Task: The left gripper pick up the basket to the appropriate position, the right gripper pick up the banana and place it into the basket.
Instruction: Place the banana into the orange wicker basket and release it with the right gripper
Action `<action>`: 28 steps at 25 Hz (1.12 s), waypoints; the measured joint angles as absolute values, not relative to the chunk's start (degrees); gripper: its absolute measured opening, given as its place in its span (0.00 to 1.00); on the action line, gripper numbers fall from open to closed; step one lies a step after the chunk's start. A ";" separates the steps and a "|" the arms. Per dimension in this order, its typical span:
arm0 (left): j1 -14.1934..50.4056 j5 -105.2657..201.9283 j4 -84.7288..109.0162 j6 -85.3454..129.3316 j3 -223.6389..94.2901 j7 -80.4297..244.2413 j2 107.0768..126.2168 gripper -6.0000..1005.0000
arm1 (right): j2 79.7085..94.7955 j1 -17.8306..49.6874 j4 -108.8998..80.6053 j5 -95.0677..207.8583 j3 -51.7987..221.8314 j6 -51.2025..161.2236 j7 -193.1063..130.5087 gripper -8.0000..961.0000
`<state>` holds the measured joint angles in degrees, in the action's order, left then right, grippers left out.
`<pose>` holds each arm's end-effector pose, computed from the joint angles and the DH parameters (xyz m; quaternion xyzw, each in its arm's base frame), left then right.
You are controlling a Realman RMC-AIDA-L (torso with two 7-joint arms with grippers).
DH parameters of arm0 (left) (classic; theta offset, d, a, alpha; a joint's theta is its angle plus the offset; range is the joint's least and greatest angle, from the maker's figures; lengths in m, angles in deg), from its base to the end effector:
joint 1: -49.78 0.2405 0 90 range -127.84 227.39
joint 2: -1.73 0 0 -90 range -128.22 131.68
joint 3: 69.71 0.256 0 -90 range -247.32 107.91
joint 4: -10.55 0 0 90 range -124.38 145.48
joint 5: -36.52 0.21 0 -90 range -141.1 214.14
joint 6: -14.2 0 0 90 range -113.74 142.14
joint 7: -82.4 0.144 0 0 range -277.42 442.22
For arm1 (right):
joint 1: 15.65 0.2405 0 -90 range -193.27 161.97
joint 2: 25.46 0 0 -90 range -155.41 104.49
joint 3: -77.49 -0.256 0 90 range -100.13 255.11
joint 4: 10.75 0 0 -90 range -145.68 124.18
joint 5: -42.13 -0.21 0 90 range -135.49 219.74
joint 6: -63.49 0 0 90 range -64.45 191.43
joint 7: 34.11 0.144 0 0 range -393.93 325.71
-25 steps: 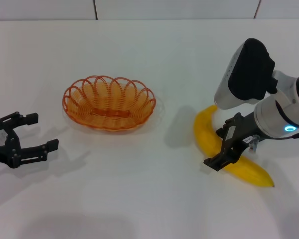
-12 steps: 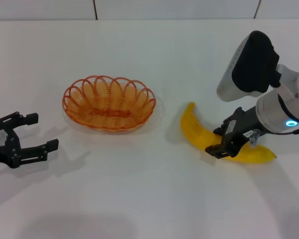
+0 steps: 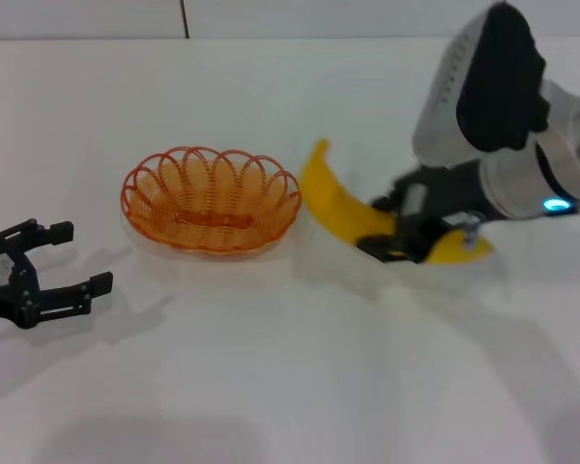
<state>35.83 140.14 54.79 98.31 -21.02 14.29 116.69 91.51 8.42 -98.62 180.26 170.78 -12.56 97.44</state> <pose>-0.3345 0.2805 0.0392 -0.9352 -0.1826 -0.1818 0.2429 0.1603 0.3289 -0.0222 -0.9716 0.1240 -0.1069 0.1706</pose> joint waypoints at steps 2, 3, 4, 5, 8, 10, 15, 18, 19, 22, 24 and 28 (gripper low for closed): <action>35.86 140.14 54.78 98.31 -21.01 14.29 116.69 0.90 | 91.47 9.50 -98.62 175.92 170.73 -10.74 93.49 0.50; 35.83 140.14 54.78 98.31 -21.01 14.29 116.71 0.90 | 91.44 10.12 -98.43 173.36 170.84 -9.43 91.00 0.50; 35.80 140.14 54.78 98.31 -21.01 14.29 116.74 0.90 | 91.44 10.68 -98.00 171.67 171.07 -8.43 89.21 0.50; 35.76 140.14 54.79 98.31 -21.02 14.29 116.78 0.90 | 91.46 11.49 -97.38 169.70 171.40 -7.07 87.07 0.50; 35.62 140.14 54.81 98.31 -21.02 14.29 116.90 0.90 | 91.55 14.46 -94.33 167.55 173.10 -4.26 84.38 0.50; 35.43 140.14 54.83 98.31 -20.97 14.43 117.08 0.90 | 91.53 16.80 -91.48 166.85 174.85 -2.25 84.01 0.50; 34.71 140.14 54.91 98.31 -20.51 14.85 117.31 0.90 | 91.71 21.10 -84.57 166.05 180.47 8.08 82.93 0.50; 34.69 140.14 54.92 98.37 -20.44 14.86 117.36 0.90 | 91.80 23.36 -80.94 165.63 183.43 13.57 82.77 0.50; 34.68 140.14 54.94 98.38 -20.42 14.86 117.36 0.90 | 91.81 23.86 -80.02 165.54 183.92 14.30 82.76 0.50; 34.61 140.14 54.94 98.40 -20.40 14.87 117.38 0.90 | 91.89 25.92 -76.56 164.40 185.44 16.16 82.68 0.51; 34.57 140.14 54.94 98.40 -20.40 14.88 117.39 0.90 | 91.91 27.17 -74.46 163.73 186.39 16.98 82.62 0.51; 34.67 140.19 54.92 98.41 -20.40 14.90 117.66 0.90 | 91.90 28.42 -71.51 163.39 186.94 17.54 82.60 0.51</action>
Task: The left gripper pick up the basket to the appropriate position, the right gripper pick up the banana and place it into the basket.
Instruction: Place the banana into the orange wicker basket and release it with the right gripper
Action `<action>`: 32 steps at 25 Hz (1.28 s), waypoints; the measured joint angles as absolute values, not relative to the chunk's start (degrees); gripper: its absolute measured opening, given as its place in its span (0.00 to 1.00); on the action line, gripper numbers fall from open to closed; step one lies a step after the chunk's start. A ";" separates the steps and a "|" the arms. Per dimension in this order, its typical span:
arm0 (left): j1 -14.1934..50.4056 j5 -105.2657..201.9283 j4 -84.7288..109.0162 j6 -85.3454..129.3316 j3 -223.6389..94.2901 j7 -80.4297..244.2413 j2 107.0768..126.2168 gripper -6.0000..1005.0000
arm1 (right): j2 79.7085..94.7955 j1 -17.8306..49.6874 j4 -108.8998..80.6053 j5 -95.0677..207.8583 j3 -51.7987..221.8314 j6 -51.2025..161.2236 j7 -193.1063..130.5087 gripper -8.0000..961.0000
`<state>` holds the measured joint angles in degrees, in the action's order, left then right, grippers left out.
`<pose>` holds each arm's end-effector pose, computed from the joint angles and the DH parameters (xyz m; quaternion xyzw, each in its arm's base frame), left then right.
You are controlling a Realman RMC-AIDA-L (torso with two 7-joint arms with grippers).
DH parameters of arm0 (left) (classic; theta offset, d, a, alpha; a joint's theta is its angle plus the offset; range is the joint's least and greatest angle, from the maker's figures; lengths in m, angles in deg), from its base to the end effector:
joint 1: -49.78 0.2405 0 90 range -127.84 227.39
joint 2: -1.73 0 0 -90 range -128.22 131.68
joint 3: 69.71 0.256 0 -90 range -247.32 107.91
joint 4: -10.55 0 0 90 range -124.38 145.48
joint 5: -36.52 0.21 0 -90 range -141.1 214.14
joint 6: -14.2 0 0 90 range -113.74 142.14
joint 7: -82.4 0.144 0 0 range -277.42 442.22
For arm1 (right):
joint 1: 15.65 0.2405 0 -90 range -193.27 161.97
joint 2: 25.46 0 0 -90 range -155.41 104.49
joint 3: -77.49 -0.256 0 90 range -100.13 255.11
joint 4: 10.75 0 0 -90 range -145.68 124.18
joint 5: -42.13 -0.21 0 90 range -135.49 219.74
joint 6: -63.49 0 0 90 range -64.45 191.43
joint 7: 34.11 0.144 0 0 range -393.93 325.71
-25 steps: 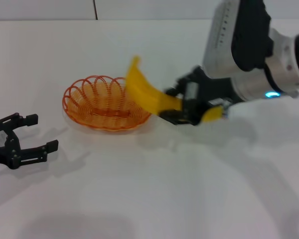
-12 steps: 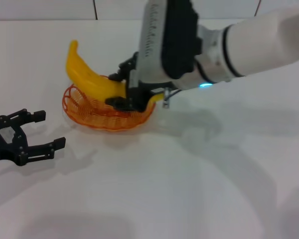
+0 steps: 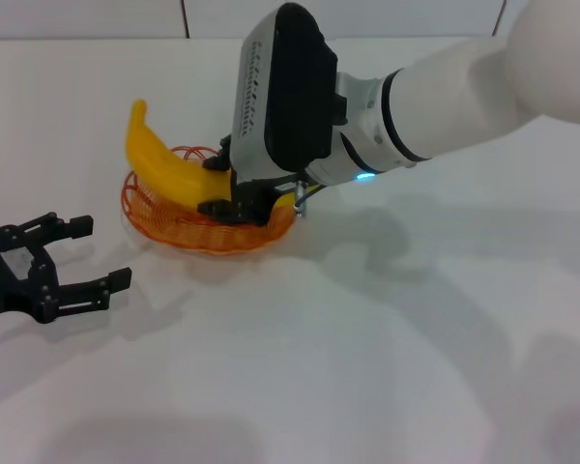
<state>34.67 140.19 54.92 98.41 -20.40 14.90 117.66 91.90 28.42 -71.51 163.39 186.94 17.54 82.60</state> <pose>-0.3243 0.2859 0.0310 -0.9390 -0.1677 -0.1886 0.2335 0.0957 0.3724 -0.1147 -0.9850 -0.0505 -0.0338 0.1612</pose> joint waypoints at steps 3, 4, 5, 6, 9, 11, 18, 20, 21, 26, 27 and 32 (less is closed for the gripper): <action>34.81 140.21 54.90 98.40 -20.40 14.90 117.75 0.90 | 91.88 28.69 -70.64 163.38 187.04 18.02 82.58 0.51; 34.86 140.22 54.89 98.40 -20.40 14.91 117.75 0.90 | 91.87 28.75 -70.52 163.37 187.13 18.29 82.58 0.51; 34.87 140.23 54.88 98.40 -20.40 14.91 117.75 0.90 | 91.87 28.78 -70.47 163.37 187.21 18.51 82.57 0.51; 34.87 140.23 54.88 98.40 -20.40 14.91 117.75 0.90 | 91.87 28.82 -70.45 163.36 187.29 18.72 82.57 0.51; 34.89 140.23 54.86 98.40 -20.40 14.91 117.74 0.90 | 91.87 28.89 -70.42 163.38 187.39 18.84 82.55 0.51; 34.90 140.23 54.85 98.40 -20.40 14.91 117.74 0.90 | 91.87 28.90 -70.32 163.37 187.41 18.85 82.55 0.51; 34.92 140.23 54.84 98.40 -20.40 14.91 117.74 0.90 | 91.87 28.91 -70.30 163.33 187.44 18.90 82.79 0.51; 34.89 140.23 54.85 98.40 -20.40 14.91 117.74 0.90 | 91.87 28.91 -70.35 163.33 187.44 18.87 82.82 0.51; 34.89 140.23 54.84 98.40 -20.40 14.91 117.74 0.90 | 91.87 28.91 -70.38 163.33 187.44 18.86 82.83 0.51; 34.99 140.23 54.85 98.40 -20.40 14.91 117.74 0.91 | 91.87 28.78 -70.79 163.31 187.44 18.59 82.94 0.51; 35.04 140.23 54.84 98.40 -20.40 14.91 117.74 0.90 | 91.87 28.72 -70.93 163.28 187.44 18.51 82.98 0.51; 35.24 140.23 54.85 98.39 -20.40 14.91 117.69 0.90 | 91.86 27.64 -72.56 162.78 187.44 18.41 82.97 0.66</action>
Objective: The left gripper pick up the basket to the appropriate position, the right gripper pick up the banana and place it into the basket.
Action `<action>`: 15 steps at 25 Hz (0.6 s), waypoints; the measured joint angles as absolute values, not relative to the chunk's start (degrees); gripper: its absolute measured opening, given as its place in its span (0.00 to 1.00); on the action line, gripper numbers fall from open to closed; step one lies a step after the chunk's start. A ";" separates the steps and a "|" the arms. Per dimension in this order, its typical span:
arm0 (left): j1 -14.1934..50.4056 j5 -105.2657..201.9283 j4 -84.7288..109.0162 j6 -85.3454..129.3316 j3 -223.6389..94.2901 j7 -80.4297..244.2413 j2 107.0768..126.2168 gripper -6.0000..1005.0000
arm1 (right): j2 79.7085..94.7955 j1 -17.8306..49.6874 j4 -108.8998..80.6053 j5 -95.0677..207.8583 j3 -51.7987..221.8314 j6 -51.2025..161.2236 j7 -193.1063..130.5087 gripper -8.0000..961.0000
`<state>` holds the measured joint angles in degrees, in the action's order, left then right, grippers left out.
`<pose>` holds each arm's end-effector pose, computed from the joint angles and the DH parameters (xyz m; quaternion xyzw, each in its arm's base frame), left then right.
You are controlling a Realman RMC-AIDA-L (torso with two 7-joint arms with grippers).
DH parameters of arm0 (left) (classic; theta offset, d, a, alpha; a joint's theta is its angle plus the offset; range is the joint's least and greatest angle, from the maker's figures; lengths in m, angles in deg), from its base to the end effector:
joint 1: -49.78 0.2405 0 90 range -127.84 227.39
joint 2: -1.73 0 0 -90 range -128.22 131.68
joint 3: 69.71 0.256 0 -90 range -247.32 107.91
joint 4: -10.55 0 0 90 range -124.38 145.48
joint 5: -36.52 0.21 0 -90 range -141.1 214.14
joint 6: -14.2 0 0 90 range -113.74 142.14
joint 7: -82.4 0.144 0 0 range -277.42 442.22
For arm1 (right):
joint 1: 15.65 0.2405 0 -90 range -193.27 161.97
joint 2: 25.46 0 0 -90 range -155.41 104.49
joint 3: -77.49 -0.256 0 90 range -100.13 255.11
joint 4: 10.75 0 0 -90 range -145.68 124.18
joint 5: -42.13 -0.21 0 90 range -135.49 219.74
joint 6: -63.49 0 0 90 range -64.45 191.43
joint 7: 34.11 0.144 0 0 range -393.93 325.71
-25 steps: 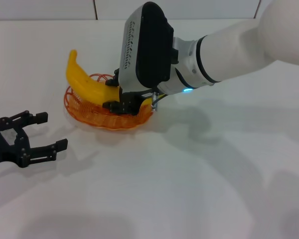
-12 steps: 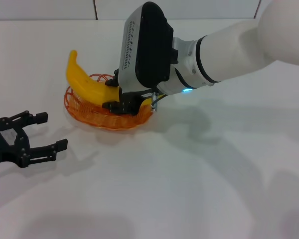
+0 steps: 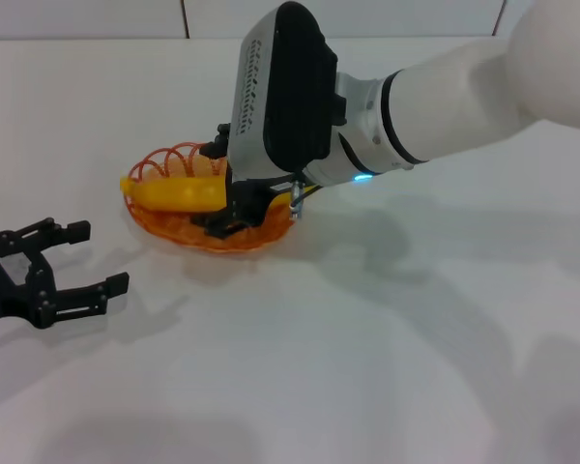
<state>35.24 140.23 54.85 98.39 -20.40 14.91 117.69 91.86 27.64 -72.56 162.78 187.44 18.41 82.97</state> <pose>-0.3272 0.2824 0.0305 -0.9382 -0.1730 -0.1875 0.2340 0.0936 0.3701 -0.1147 -0.9850 -0.0474 -0.0231 0.1645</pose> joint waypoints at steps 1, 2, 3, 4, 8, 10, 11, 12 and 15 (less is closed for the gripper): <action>35.32 140.23 54.85 98.39 -20.40 14.91 117.67 0.90 | 91.78 27.07 -73.28 162.43 187.43 18.40 82.87 0.70; 35.42 140.23 54.84 98.40 -20.40 14.91 117.64 0.90 | 91.69 26.23 -74.41 162.09 187.40 18.40 82.72 0.74; 35.55 140.22 54.85 98.40 -20.40 14.91 117.61 0.90 | 91.59 25.20 -75.82 161.95 187.31 18.37 82.57 0.77; 35.64 140.22 54.84 98.40 -20.40 14.91 117.60 0.90 | 91.50 24.29 -77.22 161.95 187.18 18.33 82.46 0.80; 36.07 140.22 54.84 98.40 -20.49 14.91 117.58 0.90 | 91.42 19.89 -83.00 162.16 184.57 15.03 81.24 0.90; 36.08 140.22 54.84 98.40 -20.47 14.93 117.58 0.90 | 91.41 17.68 -85.02 161.74 182.09 12.58 79.98 0.90; 36.08 140.22 54.84 98.40 -20.48 15.07 117.59 0.90 | 91.42 16.52 -85.95 161.03 180.78 11.35 79.05 0.90; 36.10 140.22 54.84 98.40 -20.55 15.29 117.62 0.90 | 91.42 15.36 -86.60 160.01 179.47 10.18 77.77 0.90; 36.28 140.23 54.83 98.40 -20.99 16.19 117.77 0.90 | 91.43 12.94 -86.59 153.80 175.17 5.95 72.40 0.89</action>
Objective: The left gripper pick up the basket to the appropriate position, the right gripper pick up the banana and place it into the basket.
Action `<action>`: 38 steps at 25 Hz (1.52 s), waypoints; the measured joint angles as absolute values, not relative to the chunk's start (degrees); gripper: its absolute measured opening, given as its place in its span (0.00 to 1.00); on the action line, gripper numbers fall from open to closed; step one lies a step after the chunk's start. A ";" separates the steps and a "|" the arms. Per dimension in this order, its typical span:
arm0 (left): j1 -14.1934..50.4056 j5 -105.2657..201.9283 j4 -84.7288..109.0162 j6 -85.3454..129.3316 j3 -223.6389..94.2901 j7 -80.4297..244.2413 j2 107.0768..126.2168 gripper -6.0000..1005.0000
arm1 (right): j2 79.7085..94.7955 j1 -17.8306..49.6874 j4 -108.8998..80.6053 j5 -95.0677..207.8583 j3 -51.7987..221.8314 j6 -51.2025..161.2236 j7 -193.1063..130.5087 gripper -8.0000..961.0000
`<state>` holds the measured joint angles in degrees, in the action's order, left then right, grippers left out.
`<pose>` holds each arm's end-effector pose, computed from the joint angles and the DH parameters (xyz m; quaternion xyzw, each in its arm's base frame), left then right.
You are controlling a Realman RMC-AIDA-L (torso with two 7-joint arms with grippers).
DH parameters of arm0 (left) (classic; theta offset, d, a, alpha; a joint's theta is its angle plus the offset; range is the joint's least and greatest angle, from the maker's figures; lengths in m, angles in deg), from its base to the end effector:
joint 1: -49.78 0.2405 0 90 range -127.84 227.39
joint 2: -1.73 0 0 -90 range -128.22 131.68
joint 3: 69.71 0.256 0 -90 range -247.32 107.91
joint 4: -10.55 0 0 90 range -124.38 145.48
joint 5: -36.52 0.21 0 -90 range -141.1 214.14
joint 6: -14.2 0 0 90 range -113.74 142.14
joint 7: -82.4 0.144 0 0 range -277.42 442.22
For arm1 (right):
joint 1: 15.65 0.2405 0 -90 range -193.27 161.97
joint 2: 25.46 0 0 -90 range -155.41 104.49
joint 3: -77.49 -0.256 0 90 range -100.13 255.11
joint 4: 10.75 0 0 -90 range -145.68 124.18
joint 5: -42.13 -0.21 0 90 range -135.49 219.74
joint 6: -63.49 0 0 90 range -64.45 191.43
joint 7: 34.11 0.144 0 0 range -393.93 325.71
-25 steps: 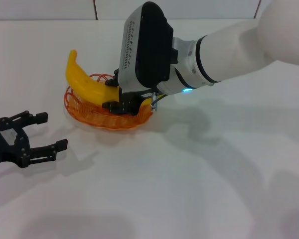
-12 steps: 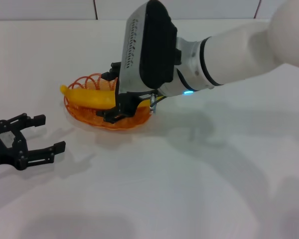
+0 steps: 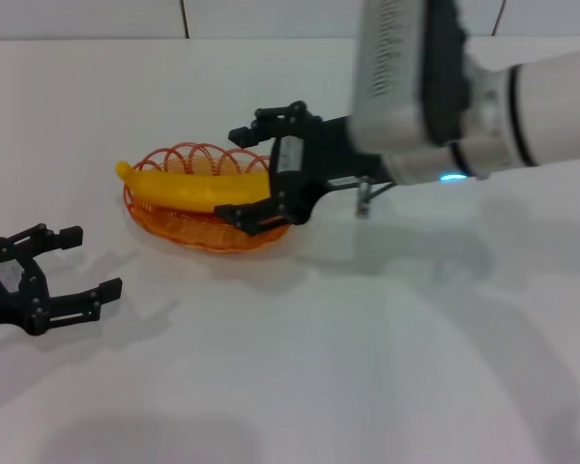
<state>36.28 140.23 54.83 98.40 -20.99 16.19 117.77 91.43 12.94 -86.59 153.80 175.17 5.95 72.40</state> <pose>-0.3328 0.2767 0.0317 -0.9368 -0.1729 -0.1846 0.2418 0.1113 0.3455 -0.0584 -0.9853 -0.0121 0.0759 0.1524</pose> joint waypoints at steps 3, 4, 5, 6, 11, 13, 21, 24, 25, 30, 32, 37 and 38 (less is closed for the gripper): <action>36.35 140.23 54.80 98.40 -21.01 16.33 117.81 0.90 | 91.43 11.58 -84.81 148.55 169.77 0.12 67.61 0.89; 36.35 140.23 54.80 98.40 -21.01 16.34 117.84 0.90 | 91.43 11.28 -83.94 147.50 167.99 -1.85 66.52 0.89; 36.35 140.23 54.79 98.40 -21.02 16.35 117.86 0.90 | 91.43 11.11 -83.19 147.05 166.74 -3.17 65.93 0.89; 36.34 140.23 54.79 98.40 -21.02 16.39 117.86 0.90 | 91.43 11.01 -81.95 146.56 165.39 -4.37 65.15 0.89; 36.33 139.68 54.50 98.40 -21.08 17.45 117.89 0.90 | 91.44 10.75 -73.52 142.56 158.02 -11.22 57.60 0.89; 36.33 139.62 54.43 98.40 -21.12 17.53 117.90 0.90 | 91.44 10.81 -69.52 141.33 154.82 -12.34 54.99 0.89; 36.33 139.42 54.52 98.40 -21.10 17.71 117.92 0.90 | 91.36 11.97 -57.91 140.91 147.18 -8.76 47.45 0.89; 36.33 139.42 54.52 98.40 -21.11 17.72 117.92 0.90 | 91.35 11.95 -56.41 141.01 147.22 -6.79 47.24 0.89; 36.33 139.42 54.52 98.40 -21.10 17.72 117.92 0.90 | 91.34 11.89 -56.10 141.05 147.23 -6.67 47.23 0.89; 36.35 139.42 54.53 98.40 -21.14 17.72 117.92 0.90 | 91.35 11.34 -55.69 141.37 147.49 -7.33 47.28 0.89; 36.38 139.42 54.49 98.40 -21.16 17.72 117.92 0.90 | 91.34 11.12 -55.66 141.40 147.34 -8.30 47.29 0.89; 36.71 139.43 54.63 98.40 -21.20 17.72 117.92 0.90 | 91.16 10.93 -55.62 141.42 147.02 -10.39 47.37 0.89; 36.75 139.43 54.65 98.40 -21.19 17.72 117.92 0.90 | 91.15 10.78 -55.62 141.42 146.98 -10.40 47.39 0.89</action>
<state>36.75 139.43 54.65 98.40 -21.19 17.72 117.92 91.15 10.78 -55.62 141.42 146.98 -10.40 47.39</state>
